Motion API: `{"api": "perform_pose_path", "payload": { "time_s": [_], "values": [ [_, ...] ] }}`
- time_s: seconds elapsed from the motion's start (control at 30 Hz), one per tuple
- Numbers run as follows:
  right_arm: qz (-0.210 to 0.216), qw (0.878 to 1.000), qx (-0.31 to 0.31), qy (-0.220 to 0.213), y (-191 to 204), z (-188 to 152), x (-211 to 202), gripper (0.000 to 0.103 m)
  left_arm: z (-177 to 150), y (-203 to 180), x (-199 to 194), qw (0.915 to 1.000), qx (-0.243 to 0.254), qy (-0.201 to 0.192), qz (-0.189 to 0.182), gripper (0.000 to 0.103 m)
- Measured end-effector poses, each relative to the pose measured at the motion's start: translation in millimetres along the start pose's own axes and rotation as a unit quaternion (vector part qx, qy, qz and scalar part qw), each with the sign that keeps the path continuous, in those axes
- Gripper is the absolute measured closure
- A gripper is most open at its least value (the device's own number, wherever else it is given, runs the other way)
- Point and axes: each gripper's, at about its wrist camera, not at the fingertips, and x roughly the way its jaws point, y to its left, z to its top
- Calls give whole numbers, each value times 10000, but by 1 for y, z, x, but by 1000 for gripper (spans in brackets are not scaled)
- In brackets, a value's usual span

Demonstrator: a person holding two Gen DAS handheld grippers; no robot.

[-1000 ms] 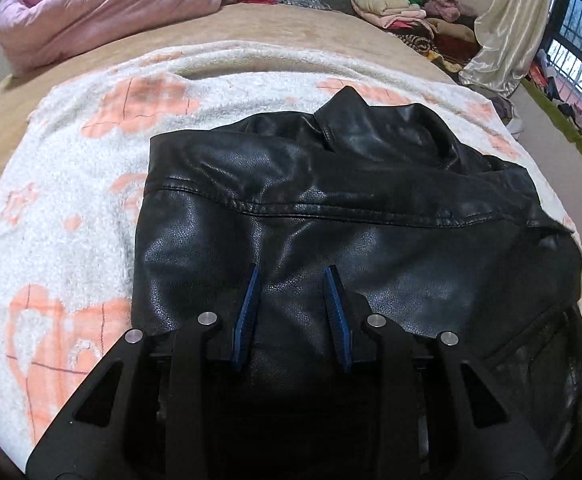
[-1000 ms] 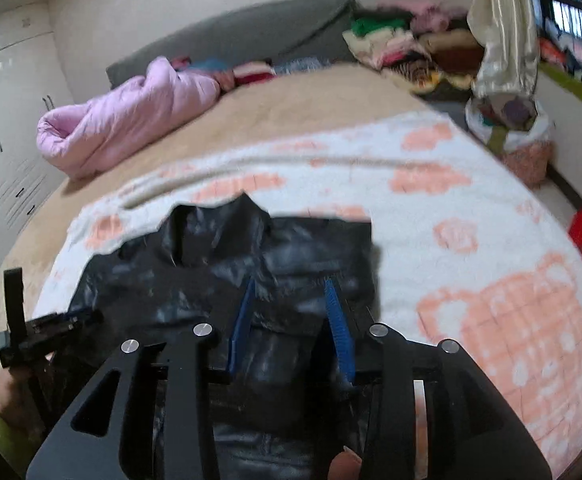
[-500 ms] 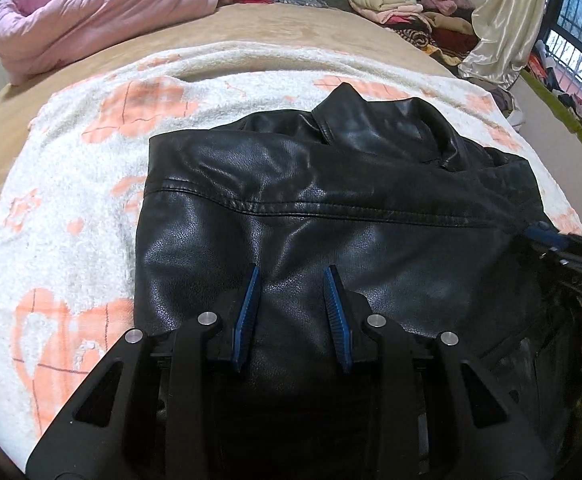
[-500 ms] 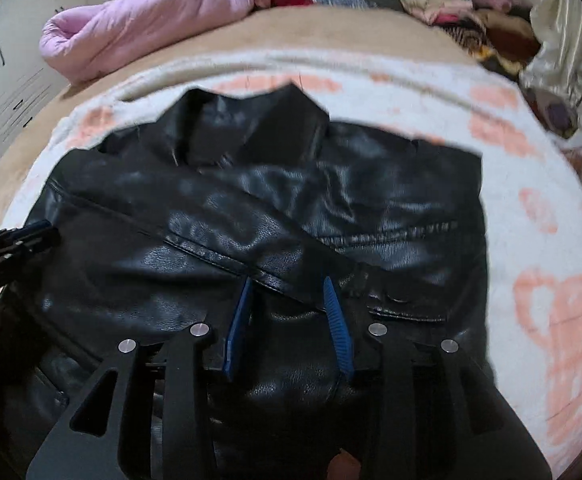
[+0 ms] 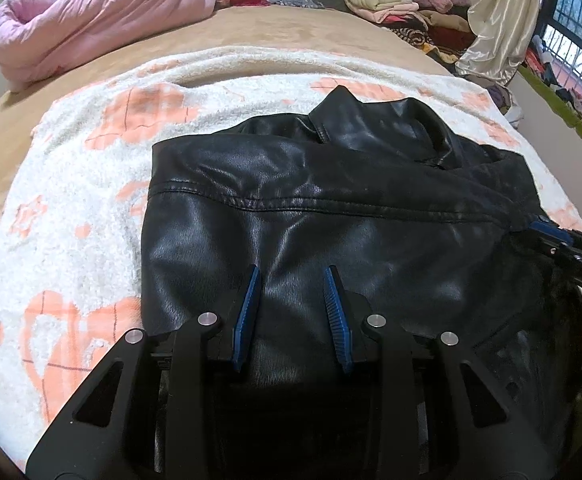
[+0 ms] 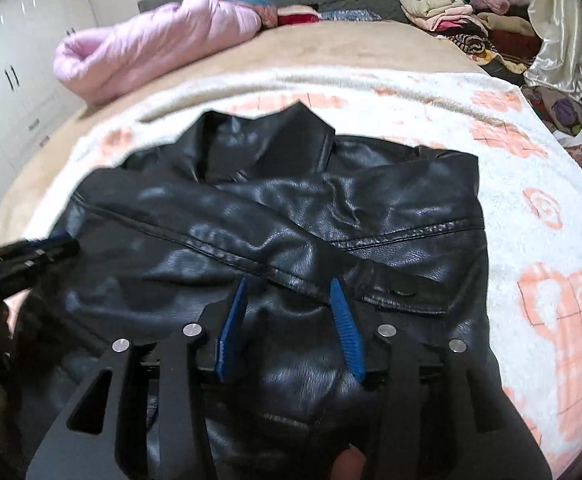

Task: Fold large clothes
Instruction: 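Grasp the jacket body with both grippers and smooth the folded jacket flat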

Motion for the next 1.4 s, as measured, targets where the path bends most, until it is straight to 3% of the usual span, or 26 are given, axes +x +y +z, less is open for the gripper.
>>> {"api": "perform_pose_path", "payload": {
  "time_s": [0.2, 0.3, 0.43, 0.57, 0.8, 0.93, 1.13, 1.23, 1.3, 1.4],
  "values": [
    [121, 9996, -45, -259, 8, -3, -27, 56, 1, -10, -28, 9994, 113, -331, -5, 72],
    [160, 9992, -119, -341, 14, -7, -37, 46, -1, -25, -38, 9986, 318, -407, -143, 72],
    [156, 9985, -307, -419, 25, -12, -48, 46, -11, -46, -36, 9972, 653, -280, -249, 72],
    [207, 9984, -360, -391, 31, -16, -50, 45, -26, -57, -14, 9964, 755, 195, -322, 72],
    [170, 9986, -488, -63, 38, -22, -37, 42, -31, -55, 0, 9959, 767, 346, -321, 71],
    [-43, 9958, -554, 729, 34, -32, -3, 40, -31, -56, -1, 9959, 784, 317, -333, 71],
    [67, 9966, -439, 688, 31, -33, -3, 40, -32, -56, -6, 9961, 779, 286, -317, 71],
    [257, 9976, -425, 489, 31, -30, -17, 32, -31, -56, -9, 9963, 752, 255, -333, 71],
    [301, 9981, -418, 345, 31, -27, -26, 19, -32, -56, -13, 9965, 727, 228, -349, 69],
    [344, 9983, -425, 183, 31, -23, -35, 14, -33, -56, -20, 9968, 693, 183, -367, 63]
  ]
}}
